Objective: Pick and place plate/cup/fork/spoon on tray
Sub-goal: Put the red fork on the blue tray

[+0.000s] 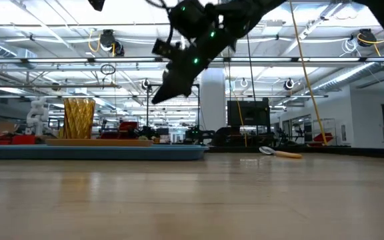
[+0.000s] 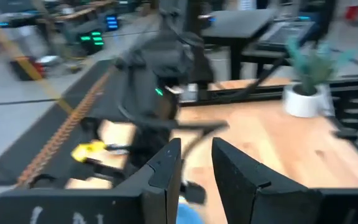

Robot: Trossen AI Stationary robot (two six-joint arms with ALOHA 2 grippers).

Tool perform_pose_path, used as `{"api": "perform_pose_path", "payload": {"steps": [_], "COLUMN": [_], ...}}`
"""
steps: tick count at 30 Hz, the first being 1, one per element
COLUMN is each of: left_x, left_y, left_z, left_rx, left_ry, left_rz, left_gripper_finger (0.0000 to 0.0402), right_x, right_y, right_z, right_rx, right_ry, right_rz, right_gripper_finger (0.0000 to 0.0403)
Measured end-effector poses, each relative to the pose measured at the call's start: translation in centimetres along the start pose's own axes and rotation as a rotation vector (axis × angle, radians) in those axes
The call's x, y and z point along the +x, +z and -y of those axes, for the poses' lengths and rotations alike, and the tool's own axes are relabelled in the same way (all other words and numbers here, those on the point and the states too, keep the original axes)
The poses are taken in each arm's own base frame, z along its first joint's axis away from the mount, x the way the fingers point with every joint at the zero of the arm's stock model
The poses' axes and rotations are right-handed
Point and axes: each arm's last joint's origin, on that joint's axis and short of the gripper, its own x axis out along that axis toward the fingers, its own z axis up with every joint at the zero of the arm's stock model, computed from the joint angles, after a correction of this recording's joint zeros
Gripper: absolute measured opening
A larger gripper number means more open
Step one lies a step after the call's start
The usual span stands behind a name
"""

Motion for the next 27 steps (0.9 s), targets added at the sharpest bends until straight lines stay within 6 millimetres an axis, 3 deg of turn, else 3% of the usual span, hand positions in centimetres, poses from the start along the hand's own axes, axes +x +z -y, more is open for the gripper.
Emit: {"api": "perform_pose_path", "payload": {"steps": [8,14,19,27], "left_x": [0.3,1.4,3.0,5.3], "left_y": [-0.2,-1.0,-3.4,-7.9], "left_z": [2.2,5.2,8.4,14.2], "left_rx": [0.061,0.138,0.125,0.125], "left_ry": [-0.194,-0.346,-0.354,-0.495], "left_rz": [-0.019,-0.085,-0.314,-0.614], "left_gripper_finger": [0.0095,0.0095,0.0095,0.0095], "right_x": [-6.0,-10.2,-12.2,-13.2], "right_y": [1.3,2.1,1.9,0.9], "right_z": [-0.6,-1.1,-2.3,-5.5], "right_rx": [0.015,0.115,0.196,0.202], "right_ry": [0.085,0.120,0.134,0.171], "right_rz": [-0.087,-0.112,-0.089,0.004], "right_gripper_finger": [0.0000,0.0000,0.0000,0.0000]}}
